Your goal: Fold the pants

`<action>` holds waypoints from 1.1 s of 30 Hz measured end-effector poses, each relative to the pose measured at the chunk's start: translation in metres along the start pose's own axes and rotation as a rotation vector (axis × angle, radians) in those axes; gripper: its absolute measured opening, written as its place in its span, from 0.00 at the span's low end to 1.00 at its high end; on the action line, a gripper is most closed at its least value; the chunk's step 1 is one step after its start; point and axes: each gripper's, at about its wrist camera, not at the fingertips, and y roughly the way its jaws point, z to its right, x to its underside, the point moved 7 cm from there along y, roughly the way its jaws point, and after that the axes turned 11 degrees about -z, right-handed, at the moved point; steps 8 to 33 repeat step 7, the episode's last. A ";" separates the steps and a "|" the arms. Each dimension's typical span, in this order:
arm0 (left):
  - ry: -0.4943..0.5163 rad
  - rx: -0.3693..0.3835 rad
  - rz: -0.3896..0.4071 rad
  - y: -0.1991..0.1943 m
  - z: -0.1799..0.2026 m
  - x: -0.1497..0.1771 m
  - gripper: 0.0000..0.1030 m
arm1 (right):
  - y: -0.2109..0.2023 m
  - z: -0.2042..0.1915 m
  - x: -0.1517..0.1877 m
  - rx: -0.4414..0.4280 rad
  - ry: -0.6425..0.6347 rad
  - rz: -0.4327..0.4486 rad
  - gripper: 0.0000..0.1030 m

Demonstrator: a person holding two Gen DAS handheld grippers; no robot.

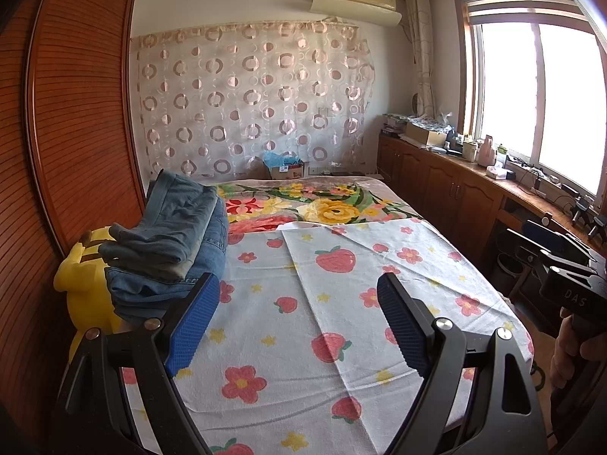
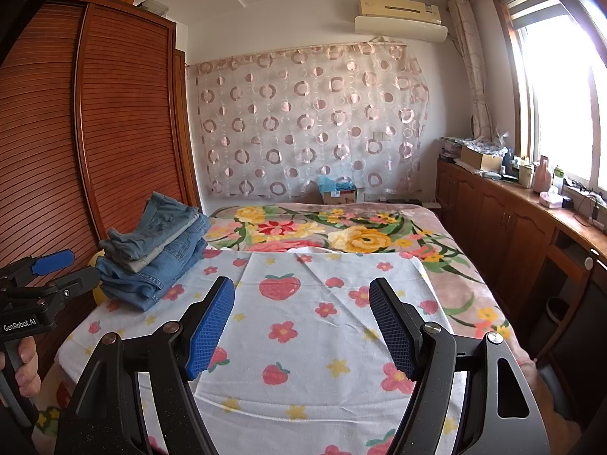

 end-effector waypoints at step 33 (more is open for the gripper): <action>0.001 -0.001 0.000 0.000 0.000 0.000 0.83 | 0.001 0.002 0.000 0.000 0.001 0.000 0.73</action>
